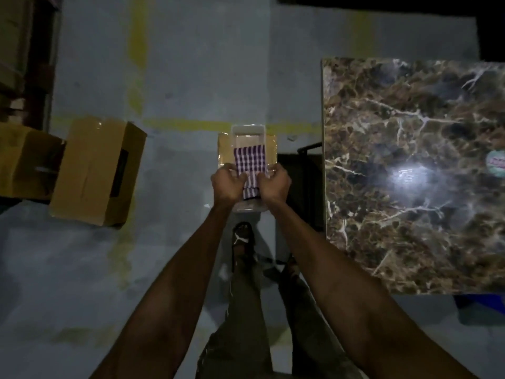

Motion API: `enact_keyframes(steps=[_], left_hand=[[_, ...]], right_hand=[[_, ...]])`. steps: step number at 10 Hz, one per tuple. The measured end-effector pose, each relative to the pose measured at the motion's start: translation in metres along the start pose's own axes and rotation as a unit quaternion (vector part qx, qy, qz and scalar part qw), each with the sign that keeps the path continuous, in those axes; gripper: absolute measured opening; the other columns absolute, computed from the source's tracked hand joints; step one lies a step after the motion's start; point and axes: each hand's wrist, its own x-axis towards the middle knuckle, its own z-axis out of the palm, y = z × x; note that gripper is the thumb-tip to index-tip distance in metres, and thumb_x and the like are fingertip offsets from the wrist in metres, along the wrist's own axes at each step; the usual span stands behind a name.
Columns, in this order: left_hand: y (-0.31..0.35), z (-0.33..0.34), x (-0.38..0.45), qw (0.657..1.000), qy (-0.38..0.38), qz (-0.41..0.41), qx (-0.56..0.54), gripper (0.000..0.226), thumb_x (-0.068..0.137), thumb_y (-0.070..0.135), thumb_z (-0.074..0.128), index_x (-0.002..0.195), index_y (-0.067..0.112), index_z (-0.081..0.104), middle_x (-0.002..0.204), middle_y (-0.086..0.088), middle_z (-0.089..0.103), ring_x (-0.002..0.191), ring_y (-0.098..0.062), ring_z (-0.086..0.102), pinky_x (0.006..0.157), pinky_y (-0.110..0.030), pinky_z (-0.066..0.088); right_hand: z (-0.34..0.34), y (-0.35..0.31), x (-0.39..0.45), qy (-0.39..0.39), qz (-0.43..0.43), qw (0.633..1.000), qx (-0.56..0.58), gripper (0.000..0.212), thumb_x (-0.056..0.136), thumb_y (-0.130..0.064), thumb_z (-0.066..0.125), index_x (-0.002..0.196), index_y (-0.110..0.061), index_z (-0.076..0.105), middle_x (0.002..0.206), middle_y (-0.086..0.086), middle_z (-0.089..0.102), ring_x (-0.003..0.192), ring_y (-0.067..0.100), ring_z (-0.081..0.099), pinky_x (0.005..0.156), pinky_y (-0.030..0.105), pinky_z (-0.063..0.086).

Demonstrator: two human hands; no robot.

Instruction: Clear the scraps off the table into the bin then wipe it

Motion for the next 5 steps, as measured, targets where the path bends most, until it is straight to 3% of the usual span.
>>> enact_keyframes(steps=[1,2,4,5], left_hand=[[-0.009,0.019,0.021,1.000,-0.003,0.017,0.005,0.036,0.089,0.021,0.080,0.117,0.005,0.065,0.102,-0.005,0.072,0.086,-0.017,0.067,0.074,-0.021,0.051],[-0.030,0.033,0.029,0.998,0.028,0.060,0.022,0.031,0.091,0.019,0.075,0.112,0.000,0.063,0.100,-0.017,0.070,0.086,-0.027,0.066,0.069,-0.034,0.054],[-0.031,0.032,0.018,0.993,0.029,0.102,0.057,0.040,0.096,0.022,0.063,0.128,-0.001,0.055,0.121,-0.021,0.057,0.102,-0.032,0.060,0.079,-0.033,0.048],[-0.023,0.021,0.019,0.994,0.001,0.084,0.075,0.045,0.095,0.021,0.061,0.133,-0.002,0.053,0.126,-0.023,0.053,0.109,-0.038,0.058,0.088,-0.045,0.053]], right_hand=[[0.014,0.007,0.018,0.000,-0.005,0.997,-0.072,0.025,0.095,-0.017,0.069,0.118,-0.011,0.061,0.120,0.005,0.054,0.101,0.018,0.055,0.077,0.025,0.046],[0.028,0.015,0.032,-0.024,-0.031,0.990,-0.133,0.028,0.094,-0.022,0.069,0.119,-0.012,0.059,0.127,0.009,0.053,0.109,0.025,0.059,0.084,0.033,0.048],[0.030,0.010,0.026,-0.023,-0.082,0.979,-0.184,0.036,0.095,-0.028,0.069,0.126,-0.017,0.053,0.131,0.005,0.050,0.103,0.020,0.059,0.078,0.035,0.051],[0.022,0.003,0.017,-0.015,-0.102,0.976,-0.191,0.030,0.096,-0.021,0.067,0.123,-0.016,0.054,0.131,0.006,0.050,0.103,0.023,0.061,0.078,0.037,0.052]])
